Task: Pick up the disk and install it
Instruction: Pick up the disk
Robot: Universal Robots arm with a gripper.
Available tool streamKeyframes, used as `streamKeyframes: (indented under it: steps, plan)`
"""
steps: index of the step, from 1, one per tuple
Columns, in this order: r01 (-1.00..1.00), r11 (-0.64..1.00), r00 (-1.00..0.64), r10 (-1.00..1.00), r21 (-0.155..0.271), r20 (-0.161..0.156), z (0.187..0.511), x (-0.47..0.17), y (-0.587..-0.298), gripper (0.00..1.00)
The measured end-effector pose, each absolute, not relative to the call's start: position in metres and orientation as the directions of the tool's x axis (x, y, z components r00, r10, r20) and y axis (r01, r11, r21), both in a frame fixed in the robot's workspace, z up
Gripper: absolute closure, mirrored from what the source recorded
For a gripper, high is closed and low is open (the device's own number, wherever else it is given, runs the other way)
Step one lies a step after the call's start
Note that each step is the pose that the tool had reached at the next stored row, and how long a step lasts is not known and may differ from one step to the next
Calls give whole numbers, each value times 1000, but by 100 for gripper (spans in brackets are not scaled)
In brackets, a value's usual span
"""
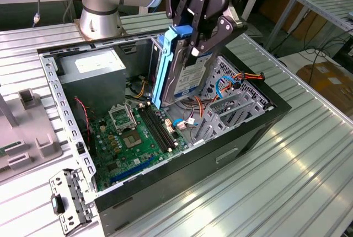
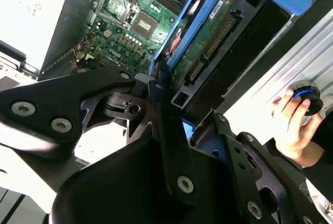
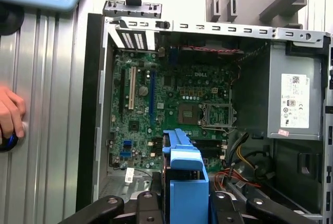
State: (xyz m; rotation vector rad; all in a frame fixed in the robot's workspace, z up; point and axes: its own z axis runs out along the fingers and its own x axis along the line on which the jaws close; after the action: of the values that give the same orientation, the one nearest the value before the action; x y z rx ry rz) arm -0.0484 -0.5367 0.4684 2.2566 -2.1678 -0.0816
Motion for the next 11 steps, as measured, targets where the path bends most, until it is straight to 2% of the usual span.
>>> streamKeyframes:
  steps: [11]
  plan:
    - [-998,-41,40,-999,44,-30,468,-46,-548,63]
